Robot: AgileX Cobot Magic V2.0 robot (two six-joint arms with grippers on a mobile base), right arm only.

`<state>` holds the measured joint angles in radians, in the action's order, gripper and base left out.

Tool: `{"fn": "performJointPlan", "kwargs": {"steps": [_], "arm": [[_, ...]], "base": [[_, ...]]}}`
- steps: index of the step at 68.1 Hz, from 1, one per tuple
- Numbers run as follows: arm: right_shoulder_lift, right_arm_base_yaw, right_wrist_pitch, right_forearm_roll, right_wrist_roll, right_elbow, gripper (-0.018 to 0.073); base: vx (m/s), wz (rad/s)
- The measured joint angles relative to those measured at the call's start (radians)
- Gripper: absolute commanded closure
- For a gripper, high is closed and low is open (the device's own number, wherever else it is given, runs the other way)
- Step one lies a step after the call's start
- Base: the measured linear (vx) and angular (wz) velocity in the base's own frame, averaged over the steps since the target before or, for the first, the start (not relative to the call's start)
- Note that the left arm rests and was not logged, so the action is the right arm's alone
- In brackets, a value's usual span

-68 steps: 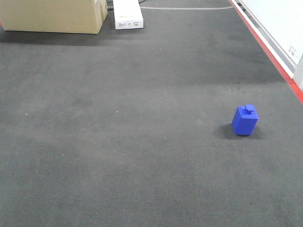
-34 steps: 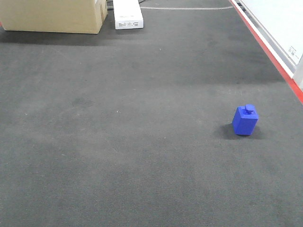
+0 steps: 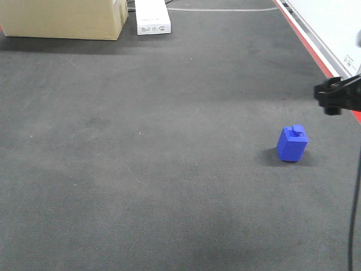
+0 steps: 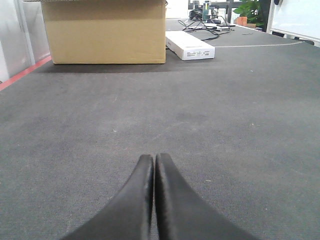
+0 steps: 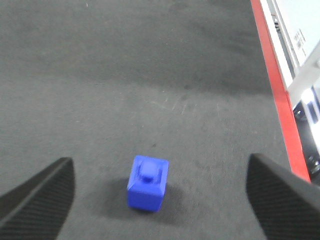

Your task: Pour parts from conveyor to right shelf

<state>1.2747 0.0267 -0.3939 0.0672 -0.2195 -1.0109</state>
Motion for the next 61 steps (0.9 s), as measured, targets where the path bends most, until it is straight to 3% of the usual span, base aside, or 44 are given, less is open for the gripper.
{"fn": "performJointPlan", "kwargs": {"steps": [13, 46, 61], "arm": [[0.093, 0.000, -0.114, 0.004, 0.067, -0.100, -0.0116], [0.554, 0.000, -0.785, -0.008, 0.138, -0.691, -0.0080], [0.755, 0.000, -0.839, -0.008, 0.152, -0.837, -0.0073]], "base": [[0.00, 0.00], [0.00, 0.00], [0.00, 0.00]]}}
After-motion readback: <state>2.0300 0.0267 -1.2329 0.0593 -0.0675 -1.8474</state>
